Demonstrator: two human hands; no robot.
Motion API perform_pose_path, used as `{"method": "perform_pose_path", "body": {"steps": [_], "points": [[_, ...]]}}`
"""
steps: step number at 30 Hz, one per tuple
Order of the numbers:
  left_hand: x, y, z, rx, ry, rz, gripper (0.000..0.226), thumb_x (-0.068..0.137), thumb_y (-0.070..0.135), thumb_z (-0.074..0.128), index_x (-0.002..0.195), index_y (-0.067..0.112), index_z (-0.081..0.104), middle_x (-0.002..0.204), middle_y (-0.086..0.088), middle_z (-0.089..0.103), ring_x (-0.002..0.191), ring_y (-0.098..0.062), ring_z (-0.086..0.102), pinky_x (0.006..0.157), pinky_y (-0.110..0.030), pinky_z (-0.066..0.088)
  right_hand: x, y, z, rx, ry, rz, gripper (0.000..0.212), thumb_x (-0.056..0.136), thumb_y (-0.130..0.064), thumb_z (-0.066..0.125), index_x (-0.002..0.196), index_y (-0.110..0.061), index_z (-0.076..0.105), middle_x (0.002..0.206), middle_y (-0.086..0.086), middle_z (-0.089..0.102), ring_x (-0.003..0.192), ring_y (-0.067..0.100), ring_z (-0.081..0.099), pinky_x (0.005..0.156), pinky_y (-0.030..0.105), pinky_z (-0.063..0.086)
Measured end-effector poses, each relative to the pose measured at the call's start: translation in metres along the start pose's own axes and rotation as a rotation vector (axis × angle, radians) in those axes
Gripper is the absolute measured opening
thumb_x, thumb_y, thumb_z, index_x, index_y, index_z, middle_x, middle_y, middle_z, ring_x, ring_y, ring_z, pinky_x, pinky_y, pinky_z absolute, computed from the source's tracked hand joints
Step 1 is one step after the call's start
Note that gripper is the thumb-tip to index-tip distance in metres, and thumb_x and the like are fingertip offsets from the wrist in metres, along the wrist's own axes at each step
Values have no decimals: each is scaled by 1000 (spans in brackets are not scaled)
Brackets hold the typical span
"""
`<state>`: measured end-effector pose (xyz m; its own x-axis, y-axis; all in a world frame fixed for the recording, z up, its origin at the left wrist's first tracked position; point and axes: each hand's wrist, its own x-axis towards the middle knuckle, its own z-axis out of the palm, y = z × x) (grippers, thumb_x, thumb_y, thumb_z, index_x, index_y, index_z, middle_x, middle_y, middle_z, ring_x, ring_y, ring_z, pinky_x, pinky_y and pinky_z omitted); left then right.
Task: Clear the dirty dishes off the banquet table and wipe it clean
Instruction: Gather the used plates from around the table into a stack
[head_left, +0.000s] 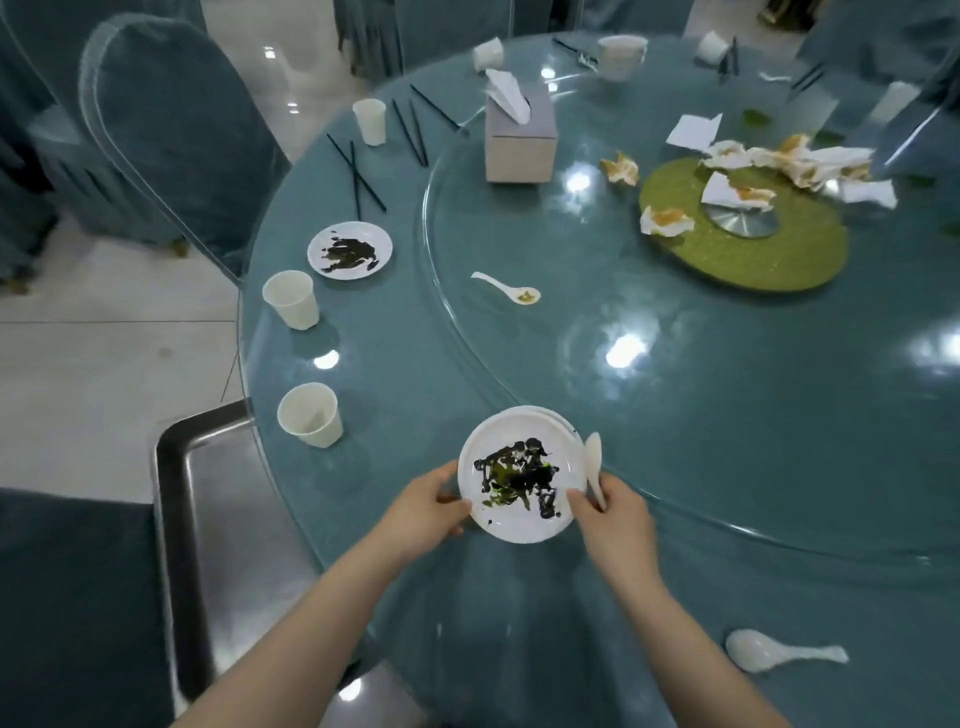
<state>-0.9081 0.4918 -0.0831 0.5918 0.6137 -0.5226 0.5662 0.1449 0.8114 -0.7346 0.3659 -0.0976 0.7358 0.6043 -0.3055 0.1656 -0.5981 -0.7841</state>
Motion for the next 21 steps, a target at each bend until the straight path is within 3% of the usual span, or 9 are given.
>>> {"method": "perform_pose_path", "body": {"steps": [2,5,8,11,15,18,21], "points": [[12,-3,6,63,12,5,46,88,2,51,122,32,55,72,14,70,61,0,58,61,-17,49,3,6,1,-31,32,-24,16,85,-20,62,71,-26,57,57,-13,59,57,5,53,50,15,35],[23,-7,14,148,15,10,48,86,6,53,127,31,55,96,-16,68,78,-21,56,80,-34,49,7,10,2,-47,64,-75,19,87,-18,59,98,-31,68,73,-6,68,68,11,58,56,10,39],[29,-9,20,216,50,41,50,84,3,50,127,28,54,92,-19,66,91,-37,56,86,-34,46,13,14,3,-150,38,-109,31,88,-18,57,115,-29,66,83,-2,69,75,19,60,65,27,42],[31,-8,22,221,62,49,55,83,0,47,131,28,51,90,-14,66,85,-28,57,80,-27,45,16,16,5,-136,46,-102,32,88,-17,58,118,-28,65,90,-4,72,77,16,59,67,26,39],[22,-7,23,94,73,46,57,86,-1,44,124,41,49,85,19,64,71,6,57,65,-13,43,14,14,8,-75,50,-36,29,86,-18,62,115,-24,67,94,-4,73,76,10,56,68,23,36],[9,-12,15,-12,177,69,55,89,0,47,106,52,51,75,26,65,65,7,59,60,-9,43,10,9,10,13,32,-3,24,84,-20,66,108,-22,66,85,-10,69,74,6,60,66,24,41],[-11,-16,-1,-48,289,65,49,89,6,55,100,54,50,73,13,63,70,-3,61,65,-16,46,-3,-3,15,50,-5,-50,18,84,-19,66,100,-27,64,78,-18,65,71,-3,61,58,16,42]]}}
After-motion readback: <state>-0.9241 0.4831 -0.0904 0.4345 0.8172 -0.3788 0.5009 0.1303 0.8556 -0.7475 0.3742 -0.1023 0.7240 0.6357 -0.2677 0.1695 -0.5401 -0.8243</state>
